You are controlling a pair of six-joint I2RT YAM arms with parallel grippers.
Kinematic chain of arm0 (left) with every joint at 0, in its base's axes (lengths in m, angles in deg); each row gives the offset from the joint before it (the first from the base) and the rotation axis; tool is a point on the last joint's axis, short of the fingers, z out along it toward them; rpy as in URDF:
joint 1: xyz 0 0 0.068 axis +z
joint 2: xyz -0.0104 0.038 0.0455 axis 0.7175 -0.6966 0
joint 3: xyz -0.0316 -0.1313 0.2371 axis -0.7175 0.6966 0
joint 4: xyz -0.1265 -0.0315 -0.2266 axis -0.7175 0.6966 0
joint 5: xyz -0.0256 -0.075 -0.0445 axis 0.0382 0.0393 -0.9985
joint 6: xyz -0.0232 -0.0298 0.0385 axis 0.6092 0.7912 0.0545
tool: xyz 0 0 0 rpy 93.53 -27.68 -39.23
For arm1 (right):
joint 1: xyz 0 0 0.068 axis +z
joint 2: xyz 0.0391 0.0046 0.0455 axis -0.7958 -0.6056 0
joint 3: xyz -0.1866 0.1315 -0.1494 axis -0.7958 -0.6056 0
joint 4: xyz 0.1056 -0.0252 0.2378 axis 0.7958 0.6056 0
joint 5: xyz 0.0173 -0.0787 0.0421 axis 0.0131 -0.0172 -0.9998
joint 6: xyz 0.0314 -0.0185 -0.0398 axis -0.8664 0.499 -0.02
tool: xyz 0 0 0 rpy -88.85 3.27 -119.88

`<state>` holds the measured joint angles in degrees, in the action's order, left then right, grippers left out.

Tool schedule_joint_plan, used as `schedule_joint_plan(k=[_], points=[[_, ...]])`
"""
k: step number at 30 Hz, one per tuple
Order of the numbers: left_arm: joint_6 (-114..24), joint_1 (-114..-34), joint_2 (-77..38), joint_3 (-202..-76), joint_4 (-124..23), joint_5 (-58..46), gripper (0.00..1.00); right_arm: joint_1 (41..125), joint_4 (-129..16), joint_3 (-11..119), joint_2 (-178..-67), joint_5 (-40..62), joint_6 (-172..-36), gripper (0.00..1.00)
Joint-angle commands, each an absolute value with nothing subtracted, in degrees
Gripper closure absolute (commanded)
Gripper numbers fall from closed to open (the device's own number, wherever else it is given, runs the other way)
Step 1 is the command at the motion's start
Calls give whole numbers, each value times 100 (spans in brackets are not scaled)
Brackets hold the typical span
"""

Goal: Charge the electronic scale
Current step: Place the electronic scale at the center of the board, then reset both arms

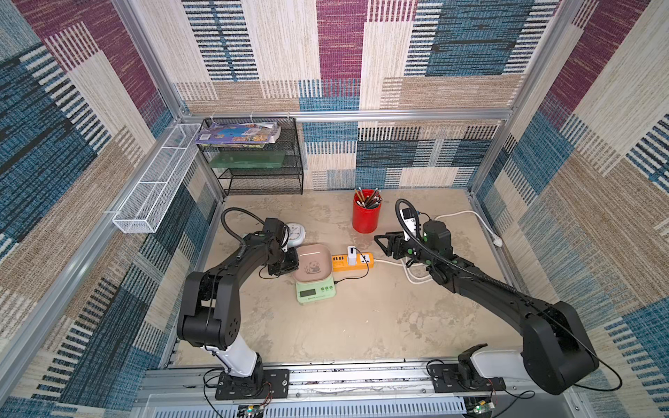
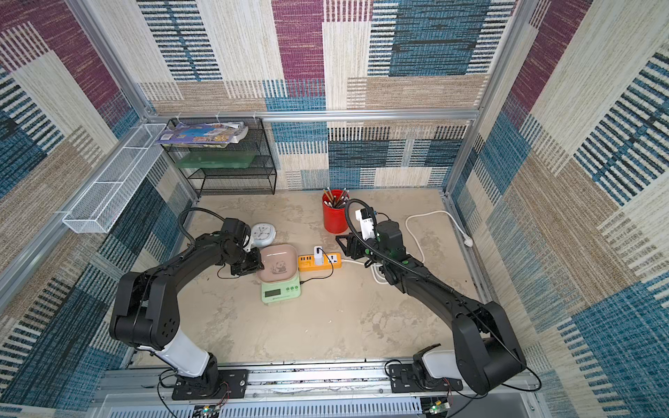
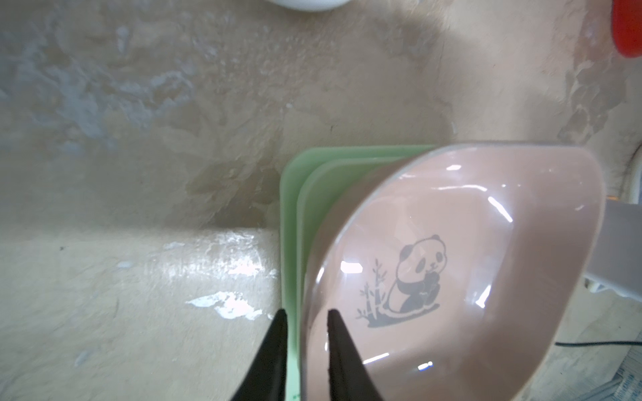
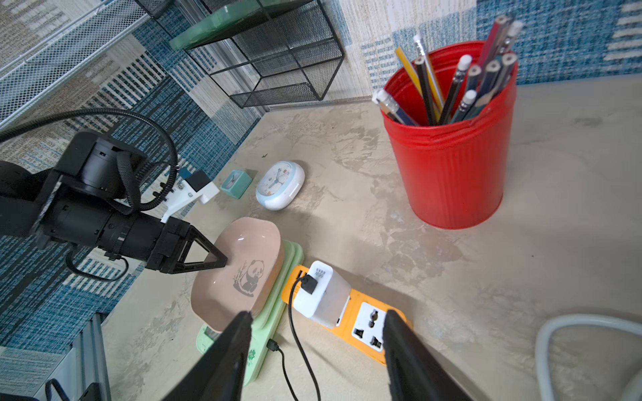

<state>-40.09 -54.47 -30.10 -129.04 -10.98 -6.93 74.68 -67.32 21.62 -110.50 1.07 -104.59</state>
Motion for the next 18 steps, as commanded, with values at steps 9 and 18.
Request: schedule_joint_plan(k=[9, 18], points=[[-4315, -5439, -2032, -13173, -1241, 240, 23, 7161, -6808, 2055, -10539, 1229, -10181, 26], [-4751, -5437, -978, -12880, -2392, 1032, 20, 6555, -6413, 2191, -10050, 1917, -10271, 16]])
